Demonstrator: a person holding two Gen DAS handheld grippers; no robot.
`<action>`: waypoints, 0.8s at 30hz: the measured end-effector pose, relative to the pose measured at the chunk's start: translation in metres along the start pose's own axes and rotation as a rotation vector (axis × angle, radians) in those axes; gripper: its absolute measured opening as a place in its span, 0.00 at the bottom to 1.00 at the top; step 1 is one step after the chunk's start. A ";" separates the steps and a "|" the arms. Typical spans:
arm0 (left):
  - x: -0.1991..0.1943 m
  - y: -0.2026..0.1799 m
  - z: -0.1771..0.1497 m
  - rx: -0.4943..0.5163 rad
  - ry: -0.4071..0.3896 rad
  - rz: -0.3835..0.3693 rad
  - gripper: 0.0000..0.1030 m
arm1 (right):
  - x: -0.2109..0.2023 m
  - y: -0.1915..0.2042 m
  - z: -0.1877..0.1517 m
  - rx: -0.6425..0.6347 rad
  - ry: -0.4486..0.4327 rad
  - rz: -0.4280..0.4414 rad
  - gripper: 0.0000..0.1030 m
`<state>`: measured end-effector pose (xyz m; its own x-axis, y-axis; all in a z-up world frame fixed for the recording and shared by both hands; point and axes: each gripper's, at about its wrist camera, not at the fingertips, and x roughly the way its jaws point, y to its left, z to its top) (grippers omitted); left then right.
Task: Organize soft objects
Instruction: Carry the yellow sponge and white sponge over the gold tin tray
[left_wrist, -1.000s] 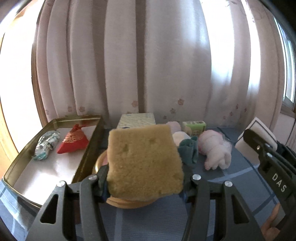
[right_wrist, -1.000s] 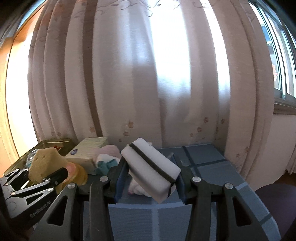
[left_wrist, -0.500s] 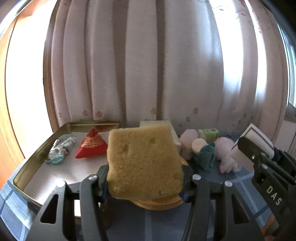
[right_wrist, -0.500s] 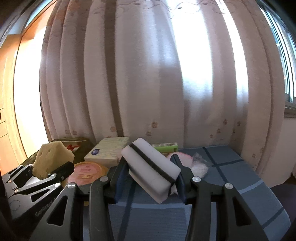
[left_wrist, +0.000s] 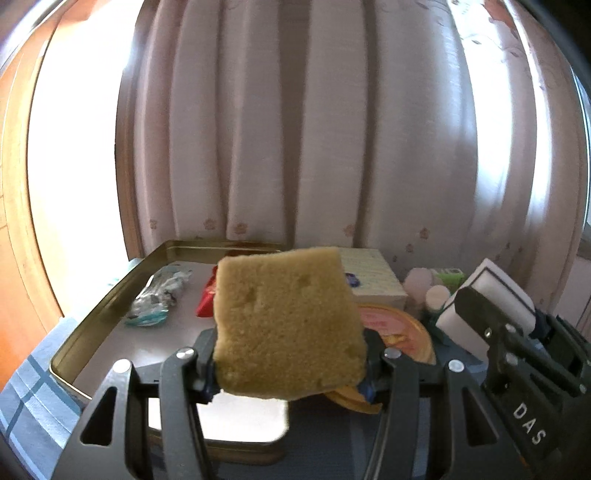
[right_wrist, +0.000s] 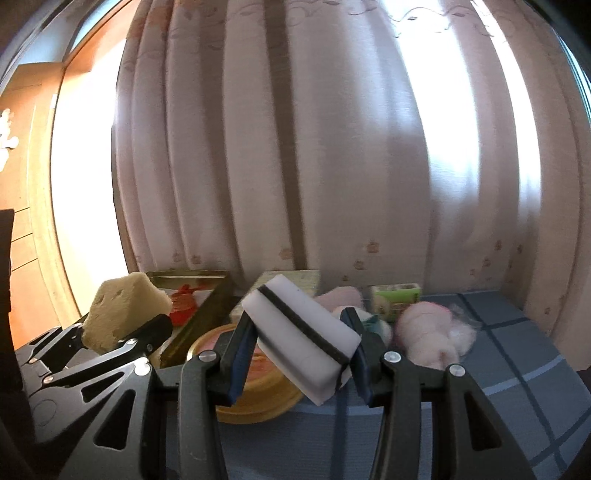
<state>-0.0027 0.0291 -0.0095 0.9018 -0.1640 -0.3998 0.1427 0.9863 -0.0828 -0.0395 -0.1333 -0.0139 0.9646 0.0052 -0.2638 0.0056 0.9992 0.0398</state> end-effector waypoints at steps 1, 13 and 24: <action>0.000 0.004 0.000 -0.002 -0.001 0.007 0.53 | 0.001 0.004 0.000 -0.002 0.000 0.006 0.47; -0.001 0.049 0.003 -0.051 -0.020 0.052 0.53 | 0.010 0.052 -0.001 -0.039 0.000 0.072 0.47; -0.004 0.090 0.005 -0.097 -0.030 0.102 0.53 | 0.018 0.092 -0.001 -0.041 0.021 0.141 0.47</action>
<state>0.0085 0.1182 -0.0113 0.9217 -0.0614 -0.3830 0.0114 0.9913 -0.1315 -0.0214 -0.0411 -0.0157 0.9494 0.1459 -0.2782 -0.1407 0.9893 0.0385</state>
